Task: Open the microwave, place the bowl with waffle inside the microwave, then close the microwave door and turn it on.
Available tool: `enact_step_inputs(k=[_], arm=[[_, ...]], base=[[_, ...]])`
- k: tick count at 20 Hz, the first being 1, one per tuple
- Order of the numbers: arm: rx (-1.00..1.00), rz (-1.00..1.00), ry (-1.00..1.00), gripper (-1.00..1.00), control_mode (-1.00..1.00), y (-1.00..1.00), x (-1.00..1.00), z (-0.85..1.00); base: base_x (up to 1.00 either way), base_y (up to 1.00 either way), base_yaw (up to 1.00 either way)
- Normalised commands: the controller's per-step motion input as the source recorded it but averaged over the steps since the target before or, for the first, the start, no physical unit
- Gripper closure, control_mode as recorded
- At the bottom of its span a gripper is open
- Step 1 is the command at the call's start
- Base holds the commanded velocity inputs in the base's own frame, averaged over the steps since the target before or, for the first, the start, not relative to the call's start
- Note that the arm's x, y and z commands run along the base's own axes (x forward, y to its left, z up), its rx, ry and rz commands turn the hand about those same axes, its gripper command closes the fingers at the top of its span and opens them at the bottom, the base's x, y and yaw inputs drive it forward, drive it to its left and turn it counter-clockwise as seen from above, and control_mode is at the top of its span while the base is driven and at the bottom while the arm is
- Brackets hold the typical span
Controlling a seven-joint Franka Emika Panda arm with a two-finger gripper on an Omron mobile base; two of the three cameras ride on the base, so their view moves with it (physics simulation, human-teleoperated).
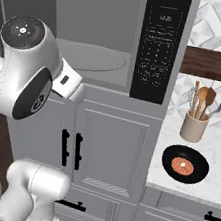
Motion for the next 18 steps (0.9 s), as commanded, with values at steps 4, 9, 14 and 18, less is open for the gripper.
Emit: enact_step_inputs(k=[4,9,14,18], arm=[[0.0,-0.42,0.02,-1.0,-1.0,-1.0,0.23,-0.88],[0.0,-0.47,0.06,-1.0,-1.0,-1.0,0.12,-0.4],[0.1,-0.5,0.18,-1.0,-1.0,-1.0,0.09,0.0],[0.25,-0.48,0.02,-1.0,-1.0,-1.0,0.06,0.0]], base=[[0.0,0.0,0.0],[0.0,0.0,0.0],[0.0,0.0,0.0],[0.0,0.0,0.0]])
